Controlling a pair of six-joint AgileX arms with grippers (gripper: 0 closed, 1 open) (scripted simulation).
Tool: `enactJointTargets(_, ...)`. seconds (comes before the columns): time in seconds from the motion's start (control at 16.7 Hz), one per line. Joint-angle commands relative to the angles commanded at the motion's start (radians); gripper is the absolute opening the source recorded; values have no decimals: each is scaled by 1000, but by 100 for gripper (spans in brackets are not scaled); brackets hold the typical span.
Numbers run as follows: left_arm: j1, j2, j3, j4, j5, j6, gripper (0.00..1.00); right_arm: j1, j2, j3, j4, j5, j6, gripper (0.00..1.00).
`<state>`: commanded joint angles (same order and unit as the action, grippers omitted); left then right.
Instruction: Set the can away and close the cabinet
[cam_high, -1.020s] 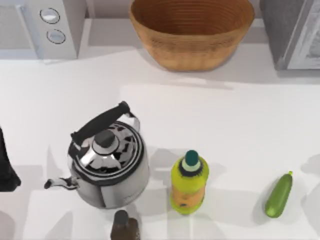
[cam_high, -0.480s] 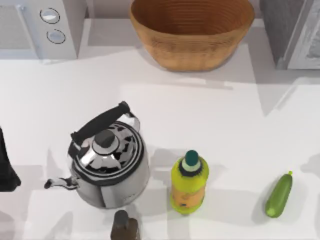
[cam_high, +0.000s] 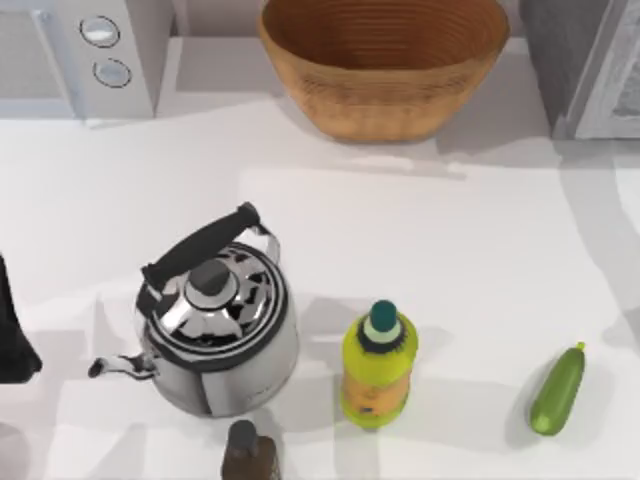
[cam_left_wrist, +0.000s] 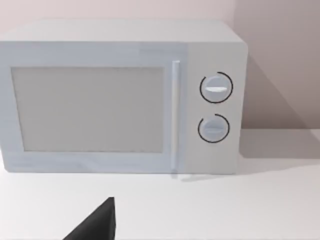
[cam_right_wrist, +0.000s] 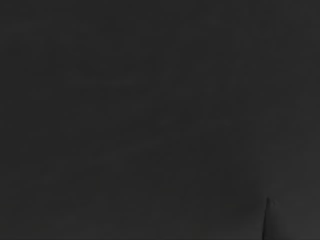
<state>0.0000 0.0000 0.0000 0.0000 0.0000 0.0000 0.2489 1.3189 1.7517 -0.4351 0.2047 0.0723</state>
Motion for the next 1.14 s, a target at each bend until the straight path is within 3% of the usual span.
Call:
enactJointTargets(0.18, 0, 0, 0, 0, 0, 0, 100, 128, -17, -22, -5, 158, -30, 100)
enactJointTargets(0.36, 0, 0, 0, 0, 0, 0, 100, 189, -26, -31, -7, 240, -50, 100)
enactJointTargets(0.72, 0, 0, 0, 0, 0, 0, 100, 174, -40, -21, -11, 257, -61, 100)
enactJointTargets(1.14, 0, 0, 0, 0, 0, 0, 100, 92, 106, 82, 33, 178, -59, 100)
